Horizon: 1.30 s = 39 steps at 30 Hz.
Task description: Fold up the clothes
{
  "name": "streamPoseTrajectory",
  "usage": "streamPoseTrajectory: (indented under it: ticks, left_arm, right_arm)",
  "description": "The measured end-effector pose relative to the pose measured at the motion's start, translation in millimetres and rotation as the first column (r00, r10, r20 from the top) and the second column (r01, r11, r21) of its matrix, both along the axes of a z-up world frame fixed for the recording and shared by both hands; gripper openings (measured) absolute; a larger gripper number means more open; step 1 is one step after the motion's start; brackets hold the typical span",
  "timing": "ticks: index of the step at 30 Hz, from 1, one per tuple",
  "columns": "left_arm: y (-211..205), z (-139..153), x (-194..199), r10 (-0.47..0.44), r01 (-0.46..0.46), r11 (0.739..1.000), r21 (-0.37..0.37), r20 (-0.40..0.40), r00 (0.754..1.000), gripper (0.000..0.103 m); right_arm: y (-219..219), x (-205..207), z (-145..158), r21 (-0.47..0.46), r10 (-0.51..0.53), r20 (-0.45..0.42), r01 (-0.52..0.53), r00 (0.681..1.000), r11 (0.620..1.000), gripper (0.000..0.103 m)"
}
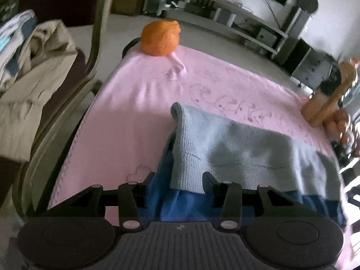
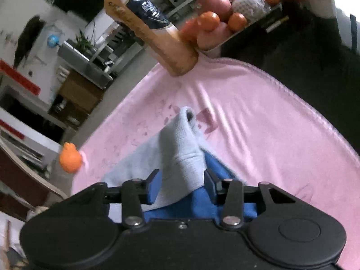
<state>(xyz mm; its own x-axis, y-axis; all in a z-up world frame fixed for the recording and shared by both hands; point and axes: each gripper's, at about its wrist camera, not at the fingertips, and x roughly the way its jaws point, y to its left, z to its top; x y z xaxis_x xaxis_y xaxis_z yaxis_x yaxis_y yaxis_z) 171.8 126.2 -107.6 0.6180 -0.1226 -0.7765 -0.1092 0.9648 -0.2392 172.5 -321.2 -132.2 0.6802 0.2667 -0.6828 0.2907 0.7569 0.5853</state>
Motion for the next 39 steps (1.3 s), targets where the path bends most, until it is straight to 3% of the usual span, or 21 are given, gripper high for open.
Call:
streamPoseTrajectory:
  ticks: [5, 8, 12, 15, 18, 22, 27, 39]
  left_arm:
    - [-10, -14, 12, -0.046, 0.048, 0.998, 0.051, -0.042, 0.998, 0.044]
    - [-17, -18, 15, -0.081, 0.083, 0.993, 0.079, -0.029, 0.996, 0.044]
    - [-25, -22, 16, -0.118, 0.116, 0.985, 0.127, 0.012, 0.993, 0.038]
    - [-30, -21, 14, -0.133, 0.125, 0.98, 0.157, 0.043, 0.99, 0.032]
    - [-18, -20, 15, -0.09, 0.087, 0.992, 0.089, 0.025, 0.996, 0.032]
    - [3, -16, 10, -0.03, 0.027, 0.997, -0.078, -0.031, 0.999, 0.039]
    - [11, -17, -5, -0.034, 0.026, 0.993, -0.118, -0.066, 0.997, 0.04]
    - [18, -22, -6, -0.042, 0.024, 0.987, -0.161, -0.112, 0.993, 0.042]
  right_arm:
    - [4, 9, -18, 0.001, 0.031, -0.09, -0.031, 0.995, 1.0, 0.042]
    - [15, 19, -23, -0.076, 0.068, -0.121, -0.077, 0.99, 0.994, 0.042]
    - [25, 23, -23, -0.111, 0.096, -0.112, -0.109, 0.989, 0.988, 0.042]
    - [33, 24, -24, -0.163, 0.107, -0.114, -0.125, 0.988, 0.979, 0.035]
    - [36, 22, -24, -0.187, 0.11, -0.12, -0.131, 0.987, 0.974, 0.033]
    - [20, 14, -25, -0.053, 0.084, -0.129, -0.091, 0.988, 0.994, 0.035]
    - [6, 2, -33, 0.084, 0.081, -0.178, -0.067, 0.981, 0.994, 0.037]
    - [1, -6, -40, 0.139, 0.094, -0.191, -0.068, 0.977, 0.988, 0.037]
